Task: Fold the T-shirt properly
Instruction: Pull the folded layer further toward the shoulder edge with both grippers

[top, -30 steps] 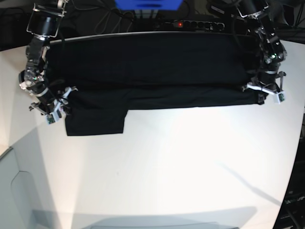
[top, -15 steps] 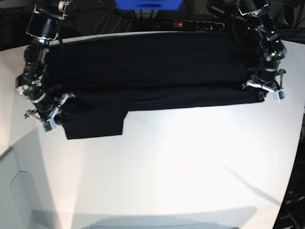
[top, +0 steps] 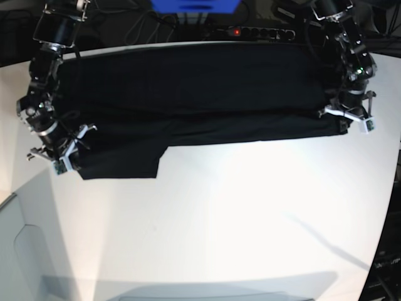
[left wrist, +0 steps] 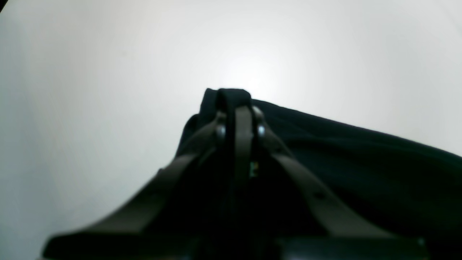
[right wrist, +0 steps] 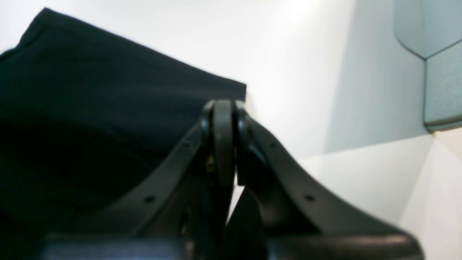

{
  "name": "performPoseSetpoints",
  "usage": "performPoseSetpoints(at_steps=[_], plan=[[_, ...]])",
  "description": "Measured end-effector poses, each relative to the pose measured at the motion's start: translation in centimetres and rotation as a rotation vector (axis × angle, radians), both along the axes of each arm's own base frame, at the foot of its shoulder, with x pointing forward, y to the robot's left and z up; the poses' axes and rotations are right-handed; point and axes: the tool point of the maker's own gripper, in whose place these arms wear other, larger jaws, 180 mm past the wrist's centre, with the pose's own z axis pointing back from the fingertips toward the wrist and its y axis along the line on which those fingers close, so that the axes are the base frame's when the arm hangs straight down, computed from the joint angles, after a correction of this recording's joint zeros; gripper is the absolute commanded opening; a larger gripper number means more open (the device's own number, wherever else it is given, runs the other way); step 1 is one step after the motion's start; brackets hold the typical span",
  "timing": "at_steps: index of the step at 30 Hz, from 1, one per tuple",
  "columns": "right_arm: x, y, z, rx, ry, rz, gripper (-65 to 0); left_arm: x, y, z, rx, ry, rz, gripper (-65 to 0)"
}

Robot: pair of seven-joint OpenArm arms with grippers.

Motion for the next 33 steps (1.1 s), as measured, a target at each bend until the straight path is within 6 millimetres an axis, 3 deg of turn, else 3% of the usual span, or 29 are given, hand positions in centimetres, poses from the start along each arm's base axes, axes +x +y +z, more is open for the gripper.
performPoseSetpoints(at_steps=[4, 8, 17, 23, 26, 33], plan=[[-1.3, 0.8, 1.3, -0.029, -0.027, 0.024, -65.0, 0.0, 0.0, 0.2, 0.003, -0.003, -0.002, -65.0], [-2.4, 2.4, 3.1, -0.002, -0.081, 0.047, -65.0, 0.5, -0.2, 2.2, 0.036, -0.046, -0.019, -65.0], [-6.1, 1.4, 5.7, -0.035, -0.127, -0.01, -65.0, 0.2, -0.9, 4.7, 0.09, -0.082, -0.056, -65.0], [-7.8, -0.2, 5.4, -0.054, -0.101, -0.056, -65.0, -0.4, -1.4, 5.9, 0.115, -0.099, -0.074, -65.0], [-8.9, -1.0, 4.8, -0.066, -0.076, -0.076, -65.0, -0.9, -0.7, 6.8, 0.132, -0.114, -0.051, -65.0], [-11.6, -1.2, 3.1, -0.071, 0.001, -0.079, -65.0, -1.3, -0.1, 7.4, 0.14, -0.125, -0.024, -65.0]])
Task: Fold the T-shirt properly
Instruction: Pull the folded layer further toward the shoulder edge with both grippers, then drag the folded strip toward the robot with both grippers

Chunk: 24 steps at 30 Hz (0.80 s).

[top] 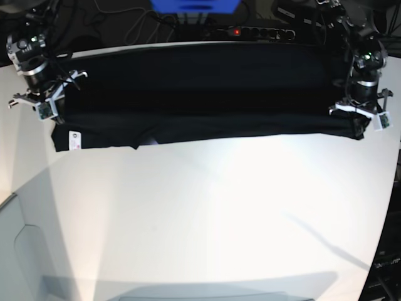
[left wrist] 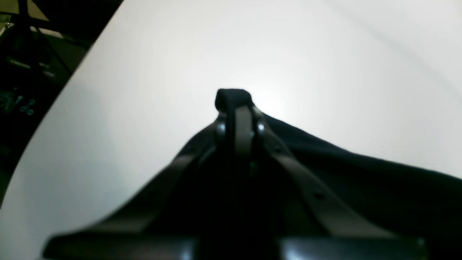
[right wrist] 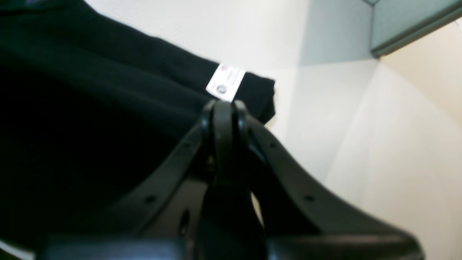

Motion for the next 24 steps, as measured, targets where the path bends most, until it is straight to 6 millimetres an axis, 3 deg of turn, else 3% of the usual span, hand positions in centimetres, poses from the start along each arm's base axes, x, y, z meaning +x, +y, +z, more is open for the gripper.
performPoseSetpoints(at_steps=[3, 7, 9, 14, 20, 24], plan=[[-0.7, 0.1, -0.4, 0.003, 0.019, 0.001, -65.0, -0.2, 0.0, -0.1, 0.002, 0.006, -0.001, -65.0], [-1.4, 0.1, -0.7, 0.001, 0.037, 0.003, -65.0, -2.1, 0.7, -0.4, 0.01, 0.036, 0.009, -65.0], [-1.9, -0.6, -0.7, -0.005, 0.044, -0.014, -65.0, -2.8, 1.4, -0.2, 0.004, 0.032, 0.033, -65.0], [-2.2, -1.6, -0.2, 0.011, 0.027, -0.05, -65.0, -3.2, 1.0, 0.0, 0.018, 0.035, -0.037, -65.0], [-3.4, -1.7, -0.8, 0.008, 0.066, -0.054, -65.0, -4.0, 0.9, -1.9, -0.025, 0.071, -0.026, -65.0], [-3.3, -1.6, -0.9, 0.016, 0.062, -0.057, -65.0, -5.7, 1.1, -3.4, -0.037, 0.127, -0.02, -65.0]])
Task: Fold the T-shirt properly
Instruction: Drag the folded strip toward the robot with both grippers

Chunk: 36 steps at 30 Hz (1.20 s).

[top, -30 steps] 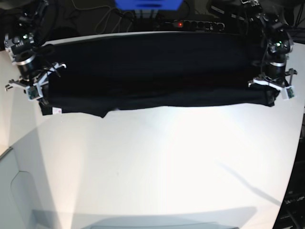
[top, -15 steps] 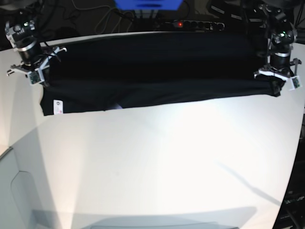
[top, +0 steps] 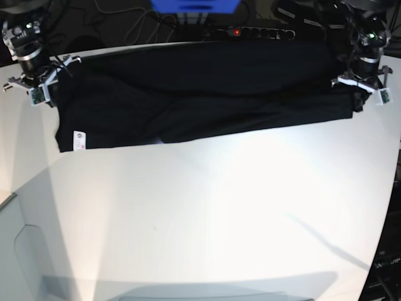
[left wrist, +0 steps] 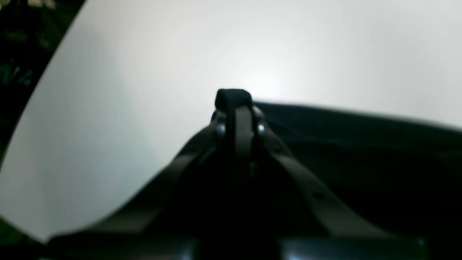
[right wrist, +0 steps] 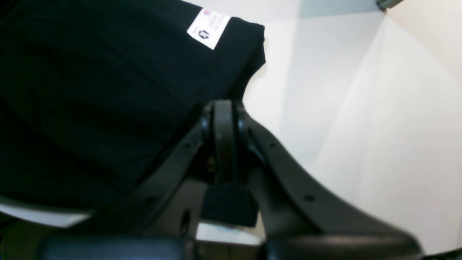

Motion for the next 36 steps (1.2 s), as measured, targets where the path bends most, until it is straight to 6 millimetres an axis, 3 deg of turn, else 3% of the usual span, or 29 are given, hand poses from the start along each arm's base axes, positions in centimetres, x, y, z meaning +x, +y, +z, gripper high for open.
performPoseSetpoints(at_steps=[4, 6, 10, 14, 16, 36], plan=[[-0.1, 1.2, -0.7, 0.024, 0.019, 0.017, -65.0, -0.5, 0.0, -0.6, -0.011, 0.014, 0.008, -65.0], [0.1, 2.3, -1.0, 0.049, 0.021, 0.039, -61.5, -0.7, 0.0, -0.9, -0.016, 0.017, 0.012, -65.0], [-1.2, 2.6, -2.9, 0.026, 0.149, 0.037, -47.7, -0.8, 0.0, -1.1, -0.02, 0.022, 0.014, -65.0], [-1.0, 3.8, -3.2, 0.053, 0.153, 0.06, -31.1, -0.8, 0.0, -1.1, -0.02, 0.022, 0.014, -65.0], [-1.1, 4.0, -3.4, 0.055, 0.166, 0.066, -27.0, -0.8, 0.0, -1.1, -0.02, 0.022, 0.015, -65.0], [-4.4, 7.6, -7.7, 0.178, 0.293, 0.091, -26.1, -0.7, 0.0, -1.1, -0.02, 0.021, 0.014, -65.0]])
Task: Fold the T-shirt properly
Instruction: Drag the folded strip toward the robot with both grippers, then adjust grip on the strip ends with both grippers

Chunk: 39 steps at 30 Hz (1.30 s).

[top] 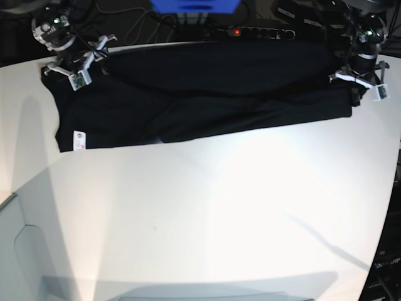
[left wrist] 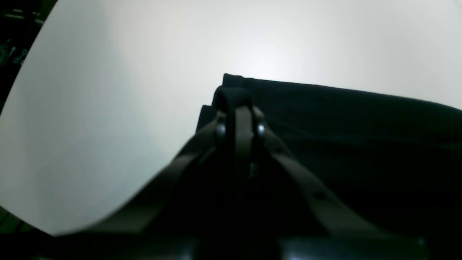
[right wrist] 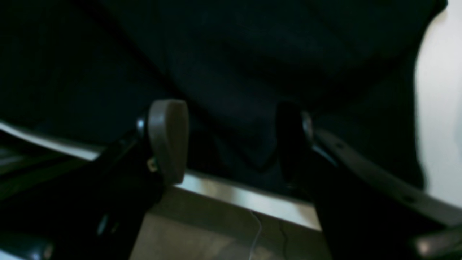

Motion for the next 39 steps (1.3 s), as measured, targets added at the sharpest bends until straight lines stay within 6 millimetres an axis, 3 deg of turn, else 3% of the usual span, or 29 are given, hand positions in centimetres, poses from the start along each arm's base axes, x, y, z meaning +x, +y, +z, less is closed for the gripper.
performPoseSetpoints(at_steps=[2, 8, 14, 20, 25, 28, 34, 39], plan=[[-0.8, -0.1, -1.1, 0.006, 0.041, -0.008, -26.2, 0.0, 0.0, 0.0, 0.0, 0.001, 0.0, -65.0], [0.6, -0.4, -1.0, 0.01, 0.011, -0.015, -29.1, 0.0, 0.0, 0.0, 0.0, -0.001, 0.001, -65.0], [0.3, -0.4, -1.1, 0.006, 0.02, -0.014, -44.0, 0.0, 0.1, 0.0, 0.001, 0.0, 0.002, -65.0], [0.6, -1.0, -0.7, -0.017, 0.012, 0.004, -65.0, -0.1, 0.1, 0.0, 0.001, 0.001, 0.002, -65.0], [2.0, -1.2, 2.2, -0.062, -0.07, 0.028, -65.0, 0.0, 0.0, 0.2, 0.005, -0.001, 0.0, -65.0], [2.5, -3.1, 3.7, -0.103, -0.113, -0.009, -65.0, 0.0, -0.1, 0.7, 0.015, -0.001, -0.009, -65.0], [2.7, -6.1, 4.8, -0.169, -0.129, -0.046, -65.0, -0.3, -0.8, 2.1, 0.046, -0.011, -0.047, -65.0], [2.5, -6.1, 4.7, -0.169, -0.124, -0.045, -65.0, -0.8, -0.8, 1.7, 0.041, 0.003, -0.046, -65.0]])
